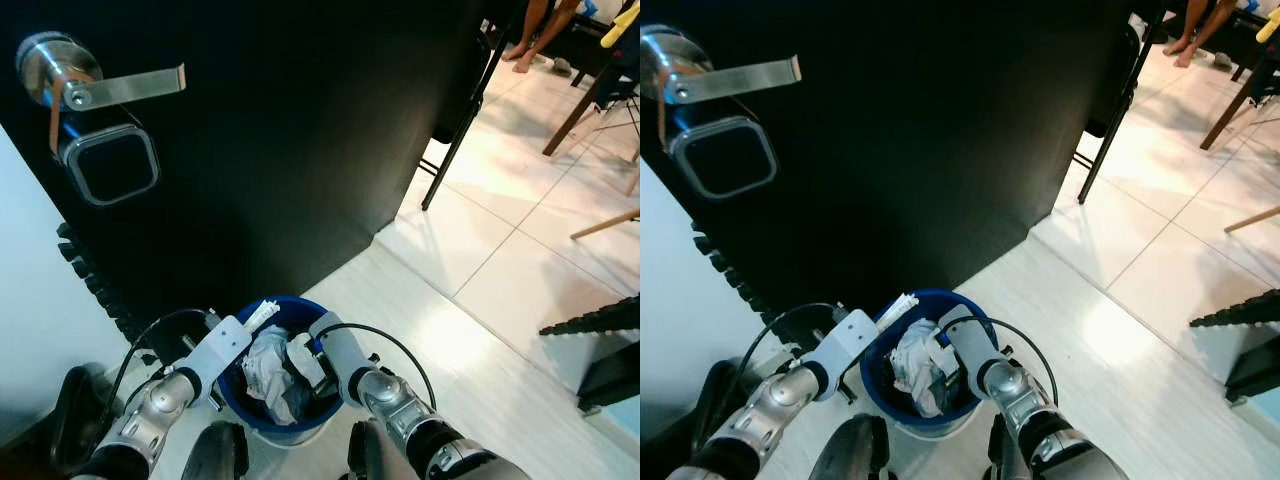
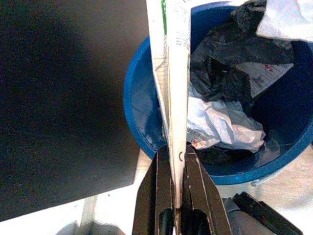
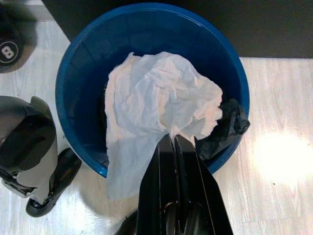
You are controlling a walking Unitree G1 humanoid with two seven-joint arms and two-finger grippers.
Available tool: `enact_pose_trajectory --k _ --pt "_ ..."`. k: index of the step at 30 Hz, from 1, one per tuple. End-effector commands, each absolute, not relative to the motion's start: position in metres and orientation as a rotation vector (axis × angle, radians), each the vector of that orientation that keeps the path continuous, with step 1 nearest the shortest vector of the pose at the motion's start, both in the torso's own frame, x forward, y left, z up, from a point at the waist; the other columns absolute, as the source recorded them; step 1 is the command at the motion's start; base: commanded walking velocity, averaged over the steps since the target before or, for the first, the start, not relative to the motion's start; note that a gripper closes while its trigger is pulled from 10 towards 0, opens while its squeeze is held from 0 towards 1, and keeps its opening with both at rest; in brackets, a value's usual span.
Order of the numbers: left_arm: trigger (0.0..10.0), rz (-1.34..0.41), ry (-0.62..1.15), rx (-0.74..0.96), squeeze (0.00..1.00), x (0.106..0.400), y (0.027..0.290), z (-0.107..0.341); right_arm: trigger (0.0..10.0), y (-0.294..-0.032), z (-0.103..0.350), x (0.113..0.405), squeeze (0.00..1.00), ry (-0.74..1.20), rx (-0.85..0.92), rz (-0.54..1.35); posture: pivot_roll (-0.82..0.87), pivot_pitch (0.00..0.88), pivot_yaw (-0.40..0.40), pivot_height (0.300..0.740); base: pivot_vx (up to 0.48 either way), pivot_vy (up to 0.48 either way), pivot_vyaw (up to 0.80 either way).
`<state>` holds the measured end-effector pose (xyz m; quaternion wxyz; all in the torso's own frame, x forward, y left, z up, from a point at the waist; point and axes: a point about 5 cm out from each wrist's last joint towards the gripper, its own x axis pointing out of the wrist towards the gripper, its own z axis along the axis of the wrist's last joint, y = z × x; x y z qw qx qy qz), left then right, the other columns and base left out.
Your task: Clean up the room
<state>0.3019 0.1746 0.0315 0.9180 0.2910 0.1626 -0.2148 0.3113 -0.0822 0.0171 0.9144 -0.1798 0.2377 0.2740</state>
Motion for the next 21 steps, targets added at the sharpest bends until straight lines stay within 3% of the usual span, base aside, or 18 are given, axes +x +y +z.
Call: enact_pose_trajectory --k 1,16,17,18,19,20,21 --pt "10.0 -0.468 0.365 0.604 0.0 0.295 0.171 0.022 10.0 -0.085 0.01 0.307 0.0 0.526 -0.381 0.561 0.06 0.289 -0.115 0.623 0.0 0.0 0.0" --pt "10.0 -0.437 0.378 0.547 0.0 0.299 0.161 0.016 10.0 -0.081 0.013 0.309 0.0 0.512 -0.369 0.551 0.05 0.295 -0.126 0.623 0.0 0.0 0.0" --pt "10.0 -0.433 0.378 0.541 1.0 0.299 0.162 0.016 10.0 -0.08 0.014 0.309 0.07 0.507 -0.361 0.552 0.04 0.294 -0.126 0.623 0.0 0.0 0.0" --pt "10.0 -0.427 0.379 0.536 1.0 0.3 0.163 0.017 10.0 -0.079 0.015 0.31 0.35 0.501 -0.352 0.555 0.05 0.293 -0.127 0.623 0.0 0.0 0.0" --pt "10.0 -0.427 0.379 0.536 1.0 0.3 0.163 0.017 10.0 -0.079 0.015 0.31 0.35 0.501 -0.352 0.555 0.05 0.293 -0.127 0.623 0.0 0.0 0.0" --pt "10.0 -0.421 0.377 0.536 1.0 0.301 0.163 0.017 10.0 -0.078 0.015 0.31 1.0 0.498 -0.347 0.555 0.05 0.293 -0.127 0.623 0.0 0.0 0.0" --pt "10.0 -0.41 0.374 0.537 1.0 0.302 0.164 0.018 10.0 -0.078 0.016 0.31 1.0 0.496 -0.346 0.553 0.05 0.293 -0.128 0.623 0.0 0.0 0.0"
